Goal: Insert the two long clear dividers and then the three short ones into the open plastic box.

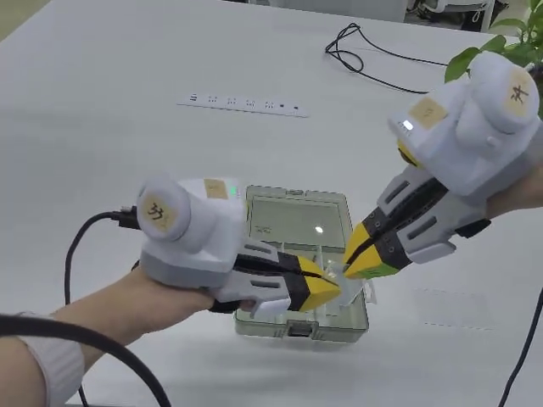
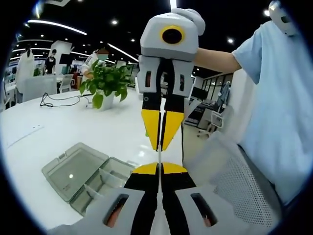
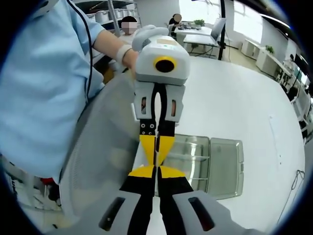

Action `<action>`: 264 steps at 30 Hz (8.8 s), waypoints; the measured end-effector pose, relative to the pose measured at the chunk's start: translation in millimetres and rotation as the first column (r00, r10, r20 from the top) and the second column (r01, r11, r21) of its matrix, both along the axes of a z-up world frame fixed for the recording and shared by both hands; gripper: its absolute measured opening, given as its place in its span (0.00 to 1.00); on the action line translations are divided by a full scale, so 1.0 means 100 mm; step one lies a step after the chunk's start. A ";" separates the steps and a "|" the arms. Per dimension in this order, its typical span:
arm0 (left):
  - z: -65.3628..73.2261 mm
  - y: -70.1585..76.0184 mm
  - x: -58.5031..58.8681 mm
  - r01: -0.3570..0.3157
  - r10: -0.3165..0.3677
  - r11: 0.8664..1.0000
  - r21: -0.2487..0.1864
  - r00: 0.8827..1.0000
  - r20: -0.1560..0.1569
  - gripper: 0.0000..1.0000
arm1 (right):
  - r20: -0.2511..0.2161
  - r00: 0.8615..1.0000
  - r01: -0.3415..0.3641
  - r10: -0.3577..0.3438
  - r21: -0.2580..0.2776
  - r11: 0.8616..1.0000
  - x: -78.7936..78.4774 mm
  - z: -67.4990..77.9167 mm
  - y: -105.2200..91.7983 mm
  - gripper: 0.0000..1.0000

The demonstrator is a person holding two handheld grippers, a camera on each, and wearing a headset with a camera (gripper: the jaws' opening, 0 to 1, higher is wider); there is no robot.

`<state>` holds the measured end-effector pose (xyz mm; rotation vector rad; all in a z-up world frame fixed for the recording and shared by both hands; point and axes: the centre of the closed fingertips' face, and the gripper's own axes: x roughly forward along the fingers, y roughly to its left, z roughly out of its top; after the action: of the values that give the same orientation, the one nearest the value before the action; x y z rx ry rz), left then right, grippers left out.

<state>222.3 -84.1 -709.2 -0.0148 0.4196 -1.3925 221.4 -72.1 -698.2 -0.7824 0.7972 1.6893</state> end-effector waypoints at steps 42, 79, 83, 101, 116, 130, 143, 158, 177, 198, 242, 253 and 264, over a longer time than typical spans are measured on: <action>-0.34 0.79 0.22 -0.279 0.281 0.950 0.139 0.960 0.004 0.65 | 0.040 0.992 0.123 -0.121 -0.059 0.991 0.36 -0.08 0.36 0.02; -0.58 1.12 0.18 -0.377 0.388 0.902 0.210 0.922 -0.009 0.99 | 0.045 0.992 0.120 -0.117 -0.078 0.990 0.50 -0.56 0.64 0.02; -0.60 1.12 0.17 -0.376 0.388 0.902 0.212 0.921 -0.017 0.98 | 0.040 0.992 0.125 -0.123 -0.073 0.989 0.51 -0.56 0.64 0.02; -0.61 1.13 0.19 -0.381 0.395 0.900 0.209 0.918 -0.027 0.96 | 0.050 0.991 0.127 -0.123 -0.082 0.989 0.49 -0.60 0.71 0.02; -0.64 1.12 0.16 -0.379 0.395 0.902 0.208 0.918 -0.038 0.95 | 0.064 0.990 0.131 -0.125 -0.090 0.987 0.40 -0.72 0.82 0.02; -0.65 1.11 0.14 -0.373 0.389 0.904 0.210 0.920 -0.043 0.94 | 0.087 0.985 0.154 -0.147 -0.086 0.984 0.43 -0.84 0.83 0.02; -0.66 1.11 0.13 -0.373 0.391 0.903 0.212 0.919 -0.046 0.94 | 0.086 0.985 0.157 -0.148 -0.108 0.982 0.48 -1.00 0.83 0.02; -0.64 1.10 0.15 -0.371 0.387 0.905 0.210 0.921 -0.043 0.94 | 0.074 0.984 0.172 -0.163 -0.142 0.975 0.49 -1.11 0.82 0.02; -0.62 1.06 0.16 -0.366 0.380 0.909 0.200 0.924 -0.036 0.94 | 0.103 0.985 0.158 -0.142 -0.173 0.972 0.47 -1.15 0.82 0.01; -0.61 1.05 0.16 -0.361 0.376 0.909 0.206 0.926 -0.037 0.93 | 0.113 0.987 0.126 -0.116 -0.079 0.989 0.46 -1.07 0.82 0.30; -0.49 1.11 0.23 -0.406 0.415 0.899 0.162 0.909 -0.026 0.99 | 0.092 0.875 0.443 -0.475 0.241 0.863 0.61 -0.78 -0.07 1.00; -0.48 1.07 0.26 -0.403 0.412 0.900 0.168 0.911 -0.023 0.99 | 0.107 0.819 0.535 -0.564 0.214 0.818 0.56 -0.78 -0.66 1.00; -0.48 1.07 0.27 -0.408 0.417 0.896 0.177 0.909 -0.020 0.99 | 0.123 0.777 0.593 -0.617 0.186 0.784 0.53 -0.83 -1.13 0.99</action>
<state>249.1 22.4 -757.7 -0.0049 0.5471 -0.9346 274.4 -185.2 -780.7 -0.4914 0.7000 1.0565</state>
